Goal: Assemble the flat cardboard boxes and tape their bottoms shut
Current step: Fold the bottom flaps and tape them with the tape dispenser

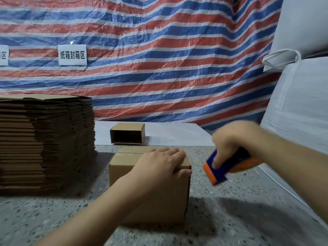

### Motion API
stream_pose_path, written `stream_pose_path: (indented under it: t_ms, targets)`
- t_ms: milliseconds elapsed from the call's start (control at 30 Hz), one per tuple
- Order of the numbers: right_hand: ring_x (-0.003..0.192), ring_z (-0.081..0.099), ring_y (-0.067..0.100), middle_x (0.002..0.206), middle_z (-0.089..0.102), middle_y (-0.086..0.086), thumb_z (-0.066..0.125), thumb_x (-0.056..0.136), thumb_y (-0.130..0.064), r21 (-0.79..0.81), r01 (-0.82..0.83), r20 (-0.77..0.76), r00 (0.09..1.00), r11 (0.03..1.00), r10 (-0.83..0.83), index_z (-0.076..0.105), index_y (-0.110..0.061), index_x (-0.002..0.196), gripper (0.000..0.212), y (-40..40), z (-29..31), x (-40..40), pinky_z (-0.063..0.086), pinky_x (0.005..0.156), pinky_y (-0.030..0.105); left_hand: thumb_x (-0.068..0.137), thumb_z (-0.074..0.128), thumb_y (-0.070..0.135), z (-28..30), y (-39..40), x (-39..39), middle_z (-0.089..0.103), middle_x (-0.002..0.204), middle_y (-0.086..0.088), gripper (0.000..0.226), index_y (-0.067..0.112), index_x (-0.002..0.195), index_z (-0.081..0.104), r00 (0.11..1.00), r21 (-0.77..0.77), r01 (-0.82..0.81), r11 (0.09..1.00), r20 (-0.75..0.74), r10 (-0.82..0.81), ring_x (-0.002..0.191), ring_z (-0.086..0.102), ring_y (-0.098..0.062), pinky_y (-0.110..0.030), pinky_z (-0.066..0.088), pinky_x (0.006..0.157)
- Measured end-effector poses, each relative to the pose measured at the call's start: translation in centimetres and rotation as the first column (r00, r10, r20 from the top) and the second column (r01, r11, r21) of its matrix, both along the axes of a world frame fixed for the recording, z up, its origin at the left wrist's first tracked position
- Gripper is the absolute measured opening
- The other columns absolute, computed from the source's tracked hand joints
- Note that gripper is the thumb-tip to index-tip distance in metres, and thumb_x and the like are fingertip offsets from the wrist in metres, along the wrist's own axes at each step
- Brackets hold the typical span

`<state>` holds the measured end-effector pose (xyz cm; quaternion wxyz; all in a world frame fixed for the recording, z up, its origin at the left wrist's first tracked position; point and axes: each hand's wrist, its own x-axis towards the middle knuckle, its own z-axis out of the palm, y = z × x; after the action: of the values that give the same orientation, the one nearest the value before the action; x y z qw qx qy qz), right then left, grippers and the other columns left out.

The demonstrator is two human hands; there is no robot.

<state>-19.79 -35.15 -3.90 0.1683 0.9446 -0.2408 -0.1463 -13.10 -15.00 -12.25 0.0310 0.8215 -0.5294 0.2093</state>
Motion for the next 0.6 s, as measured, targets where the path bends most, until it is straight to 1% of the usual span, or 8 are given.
stream_pose_path:
  t_ms: [67,167,233,333,400,500,567,600]
  targets:
    - [0.068,0.058,0.012,0.079,0.062,-0.006,0.066,0.077,-0.072,-0.054,0.002,0.003,1.000,0.999,-0.002,0.068,-0.018,0.101,0.059,0.0,-3.3,-0.1,0.048,0.061,0.029,0.097,0.028,0.063,0.0,0.0,0.0,0.037,0.156,0.006,0.064,0.027,0.149,0.033,1.000,0.013,-0.002,1.000,-0.011,0.002,0.142,0.033,-0.015,-0.037,0.032,0.115]
    - [0.082,0.061,0.017,0.091,0.063,-0.003,0.057,0.083,-0.075,-0.035,-0.019,0.345,0.938,0.999,0.030,0.065,-0.018,0.112,0.065,-0.7,-8.6,-0.4,0.046,0.065,0.031,0.097,0.027,0.063,-0.1,0.1,-0.1,0.030,0.159,0.006,0.065,0.029,0.153,0.027,1.000,0.003,-0.007,1.000,-0.010,0.007,0.145,0.028,-0.015,-0.037,0.028,0.117]
    - [0.085,0.063,0.021,0.094,0.066,0.001,0.054,0.086,-0.075,-0.045,-0.005,0.476,0.879,0.999,0.026,0.068,-0.018,0.110,0.064,-0.9,-11.6,-0.4,0.043,0.064,0.030,0.097,0.026,0.062,-0.2,-0.1,-0.1,0.029,0.159,0.006,0.065,0.030,0.153,0.026,1.000,-0.001,-0.004,1.000,-0.015,0.004,0.145,0.027,-0.015,-0.037,0.027,0.117]
    - [0.097,0.069,0.024,0.106,0.073,0.003,0.050,0.087,-0.076,-0.049,0.034,0.526,0.850,0.998,-0.003,0.070,-0.020,0.106,0.063,-0.6,-15.5,-0.6,0.040,0.066,0.031,0.097,0.026,0.063,-0.4,-0.1,0.1,0.027,0.160,0.006,0.066,0.031,0.154,0.023,1.000,-0.012,-0.007,1.000,-0.023,0.007,0.146,0.026,-0.015,-0.038,0.026,0.118]
    - [0.101,0.069,0.023,0.110,0.073,0.002,0.045,0.089,-0.077,-0.045,0.039,0.512,0.859,0.998,-0.011,0.069,-0.020,0.105,0.063,-0.3,-17.2,-1.1,0.043,0.069,0.033,0.097,0.027,0.063,-0.5,-0.2,0.3,0.029,0.159,0.006,0.065,0.030,0.154,0.025,1.000,-0.026,-0.002,1.000,-0.021,0.001,0.145,0.027,-0.015,-0.039,0.028,0.117]
    - [0.106,0.068,0.024,0.114,0.073,0.003,0.030,0.092,-0.079,-0.048,0.089,0.508,0.860,0.995,-0.053,0.070,-0.020,0.105,0.072,0.1,-17.5,-1.9,0.048,0.082,0.035,0.098,0.029,0.062,-0.7,-0.2,0.3,0.036,0.156,0.005,0.062,0.029,0.150,0.032,1.000,-0.052,0.016,0.999,-0.025,-0.017,0.142,0.033,-0.016,-0.040,0.031,0.115]
    - [0.105,0.067,0.027,0.111,0.073,0.006,0.014,0.095,-0.073,0.019,0.108,0.602,0.793,0.994,-0.098,0.071,-0.018,0.100,0.079,0.8,-15.6,-2.1,0.046,0.087,0.038,0.098,0.030,0.061,-0.7,-0.1,0.3,0.039,0.154,0.005,0.061,0.029,0.149,0.035,0.999,-0.063,0.022,0.998,-0.024,-0.024,0.140,0.036,-0.016,-0.040,0.032,0.114]
    - [0.100,0.067,0.029,0.105,0.074,0.009,0.009,0.095,-0.069,0.132,0.068,0.686,0.714,0.989,-0.140,0.070,-0.016,0.095,0.081,1.1,-14.6,-2.0,0.046,0.085,0.038,0.098,0.030,0.061,-0.7,-0.1,0.3,0.039,0.154,0.005,0.060,0.029,0.148,0.035,0.999,-0.065,0.023,0.998,-0.022,-0.025,0.140,0.036,-0.015,-0.039,0.033,0.114]
